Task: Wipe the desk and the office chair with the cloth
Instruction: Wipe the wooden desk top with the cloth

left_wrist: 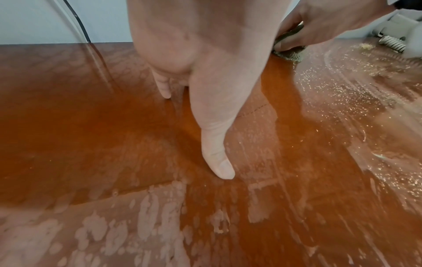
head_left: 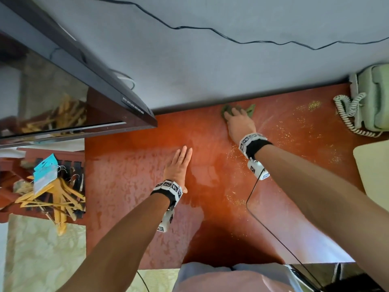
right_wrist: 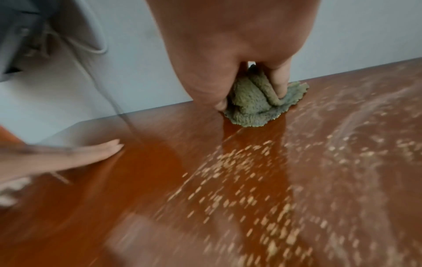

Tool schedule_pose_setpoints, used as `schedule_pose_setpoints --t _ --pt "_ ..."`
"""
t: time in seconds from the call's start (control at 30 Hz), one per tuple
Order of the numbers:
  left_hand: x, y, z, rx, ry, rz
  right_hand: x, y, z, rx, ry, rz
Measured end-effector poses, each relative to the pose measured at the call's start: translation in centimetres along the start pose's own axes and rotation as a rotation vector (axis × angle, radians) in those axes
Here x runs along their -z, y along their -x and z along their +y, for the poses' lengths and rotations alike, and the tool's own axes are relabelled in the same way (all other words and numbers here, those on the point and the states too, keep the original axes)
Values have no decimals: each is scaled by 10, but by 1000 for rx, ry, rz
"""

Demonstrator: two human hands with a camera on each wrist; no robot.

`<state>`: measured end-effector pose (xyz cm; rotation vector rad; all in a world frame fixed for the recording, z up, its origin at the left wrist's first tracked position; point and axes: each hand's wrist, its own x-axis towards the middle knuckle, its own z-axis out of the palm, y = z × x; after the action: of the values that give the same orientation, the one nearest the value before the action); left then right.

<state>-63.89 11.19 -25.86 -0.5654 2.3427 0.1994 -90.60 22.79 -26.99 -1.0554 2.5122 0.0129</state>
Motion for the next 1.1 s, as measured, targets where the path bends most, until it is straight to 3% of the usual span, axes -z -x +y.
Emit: schedule_pose_setpoints --t 0.23,0.47,0.57,0.67,0.8,1.1 --pt "9 1 2 6 -38 -33 -21 85 -59 221 75 -175" --pt "1 28 12 25 23 -25 -39 162 -83 347 74 -253" --pt "-16 51 11 0 78 -11 -45 174 -84 284 -54 -287" --pt "-39 80 8 -48 175 15 -49 186 -81 127 -272 -347" --pt "-69 120 5 -104 216 36 -54 208 -78 -86 -553 -298" --pt "-114 172 -29 -52 258 16 -54 257 -98 -225 -698 -296"
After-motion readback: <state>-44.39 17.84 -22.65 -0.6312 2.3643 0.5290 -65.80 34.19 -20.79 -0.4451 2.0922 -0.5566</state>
